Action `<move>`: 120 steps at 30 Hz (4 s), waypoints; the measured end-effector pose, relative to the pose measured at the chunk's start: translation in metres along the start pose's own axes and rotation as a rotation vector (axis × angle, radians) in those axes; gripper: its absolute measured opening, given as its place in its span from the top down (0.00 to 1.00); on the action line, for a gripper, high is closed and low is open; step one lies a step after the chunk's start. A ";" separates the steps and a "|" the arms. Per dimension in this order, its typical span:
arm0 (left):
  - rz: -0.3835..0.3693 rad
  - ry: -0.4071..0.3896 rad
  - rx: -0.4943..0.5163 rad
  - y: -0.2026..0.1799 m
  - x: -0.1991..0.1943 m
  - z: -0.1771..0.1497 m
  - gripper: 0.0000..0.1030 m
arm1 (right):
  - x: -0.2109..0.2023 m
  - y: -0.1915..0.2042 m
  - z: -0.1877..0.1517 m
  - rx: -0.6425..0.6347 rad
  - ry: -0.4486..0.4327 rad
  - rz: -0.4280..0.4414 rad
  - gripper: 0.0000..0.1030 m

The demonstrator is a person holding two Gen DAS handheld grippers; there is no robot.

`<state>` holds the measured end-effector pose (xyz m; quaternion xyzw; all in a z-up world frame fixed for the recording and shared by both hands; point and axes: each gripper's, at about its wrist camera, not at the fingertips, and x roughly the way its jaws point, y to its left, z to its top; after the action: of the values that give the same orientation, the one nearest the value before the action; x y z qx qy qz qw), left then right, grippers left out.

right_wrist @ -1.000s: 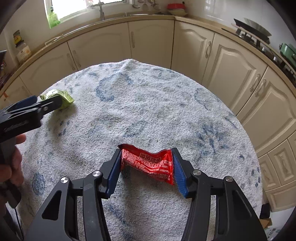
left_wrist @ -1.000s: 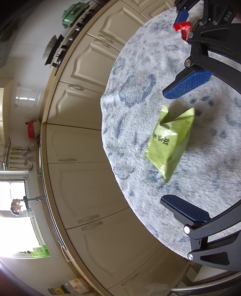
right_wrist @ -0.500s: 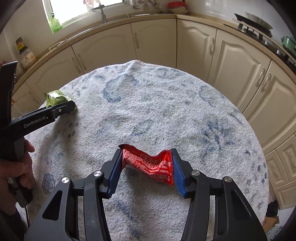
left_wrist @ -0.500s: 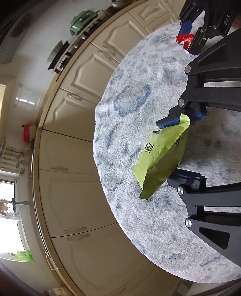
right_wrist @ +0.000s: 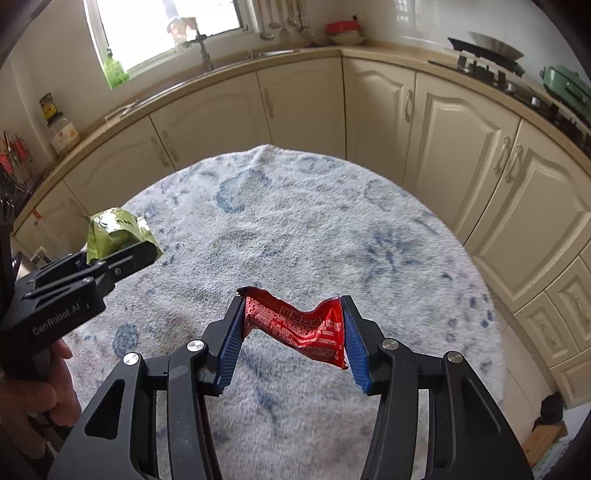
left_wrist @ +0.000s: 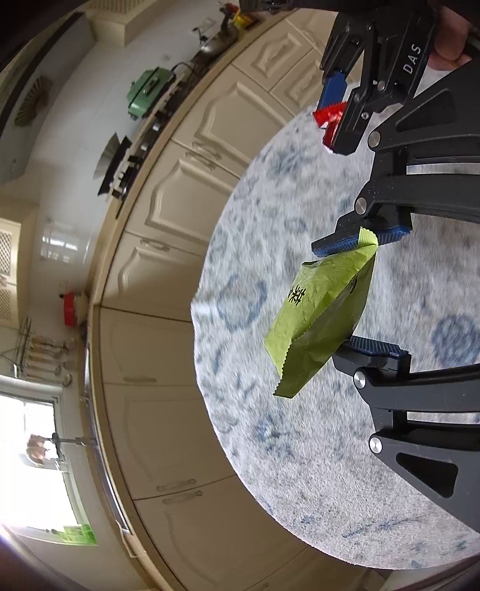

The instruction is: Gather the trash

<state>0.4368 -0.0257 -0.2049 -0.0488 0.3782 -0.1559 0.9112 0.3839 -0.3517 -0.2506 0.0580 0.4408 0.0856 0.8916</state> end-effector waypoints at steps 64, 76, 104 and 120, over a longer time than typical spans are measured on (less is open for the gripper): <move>-0.337 0.471 0.758 -0.582 0.240 -0.082 0.09 | -0.124 -0.432 -0.276 0.940 -0.045 -0.249 0.29; -0.303 0.364 0.706 -0.539 0.168 -0.078 0.03 | -0.143 -0.415 -0.266 0.925 -0.064 -0.310 0.00; -0.008 -0.300 0.231 -0.207 -0.235 -0.099 0.01 | -0.245 -0.111 -0.090 0.350 -0.399 -0.164 0.00; 0.247 -0.465 0.055 -0.129 -0.389 -0.236 0.01 | -0.252 0.067 -0.078 0.006 -0.487 -0.122 0.00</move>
<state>-0.0201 -0.0162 -0.0831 -0.0121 0.1576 -0.0382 0.9867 0.1648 -0.3350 -0.0898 0.0527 0.2160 0.0140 0.9749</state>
